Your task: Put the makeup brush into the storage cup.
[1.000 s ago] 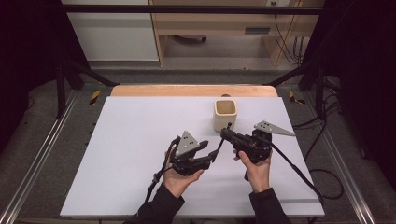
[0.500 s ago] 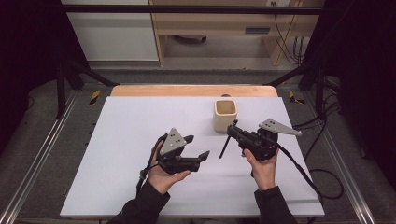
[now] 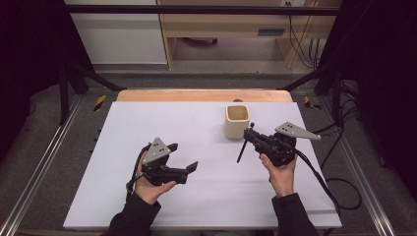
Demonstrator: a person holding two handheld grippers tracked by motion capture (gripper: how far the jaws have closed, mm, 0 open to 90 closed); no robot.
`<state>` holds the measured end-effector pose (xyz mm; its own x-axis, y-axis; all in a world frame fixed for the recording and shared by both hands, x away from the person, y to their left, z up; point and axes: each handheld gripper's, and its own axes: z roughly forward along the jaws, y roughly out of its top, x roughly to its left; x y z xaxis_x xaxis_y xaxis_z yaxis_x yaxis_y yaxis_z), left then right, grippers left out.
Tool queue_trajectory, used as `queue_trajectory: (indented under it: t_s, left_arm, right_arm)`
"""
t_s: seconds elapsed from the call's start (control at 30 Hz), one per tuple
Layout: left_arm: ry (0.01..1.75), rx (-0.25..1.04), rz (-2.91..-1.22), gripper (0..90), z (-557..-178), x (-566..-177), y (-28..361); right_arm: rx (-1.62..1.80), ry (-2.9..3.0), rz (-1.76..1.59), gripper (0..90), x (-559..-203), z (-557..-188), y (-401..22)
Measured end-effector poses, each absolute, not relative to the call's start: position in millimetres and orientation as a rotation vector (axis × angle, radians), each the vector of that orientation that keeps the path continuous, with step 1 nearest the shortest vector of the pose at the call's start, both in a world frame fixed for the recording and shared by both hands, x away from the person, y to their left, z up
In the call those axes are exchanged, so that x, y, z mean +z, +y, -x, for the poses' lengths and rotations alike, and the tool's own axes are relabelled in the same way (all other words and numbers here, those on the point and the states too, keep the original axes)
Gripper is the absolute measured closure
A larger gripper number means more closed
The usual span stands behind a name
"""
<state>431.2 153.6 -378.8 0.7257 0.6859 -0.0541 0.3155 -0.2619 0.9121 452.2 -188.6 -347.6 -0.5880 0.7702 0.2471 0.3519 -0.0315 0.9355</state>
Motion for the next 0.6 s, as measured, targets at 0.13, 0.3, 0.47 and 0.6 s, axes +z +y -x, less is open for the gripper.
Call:
queue_trajectory:
  t_s: [0.13, 0.3, 0.47, 0.6]
  left_arm:
    - [0.807, 0.454, -1.862, 8.5, -428.6, -384.3, 169.4]
    - [0.845, 0.461, -1.846, 7.5, -426.0, -390.9, 188.4]
    - [0.868, 0.472, -1.844, 7.1, -424.2, -398.0, 204.6]
    - [0.877, 0.488, -1.852, 6.9, -424.6, -402.8, 213.3]
  right_arm:
    - [1.647, 1.896, -1.176, 83.3, -346.1, -454.3, -190.8]
    - [1.626, 1.890, -1.170, 83.3, -343.8, -457.0, -192.7]
    - [1.611, 1.887, -1.141, 83.3, -339.4, -459.3, -192.7]
    - [1.598, 1.882, -1.134, 83.3, -336.2, -462.4, -191.1]
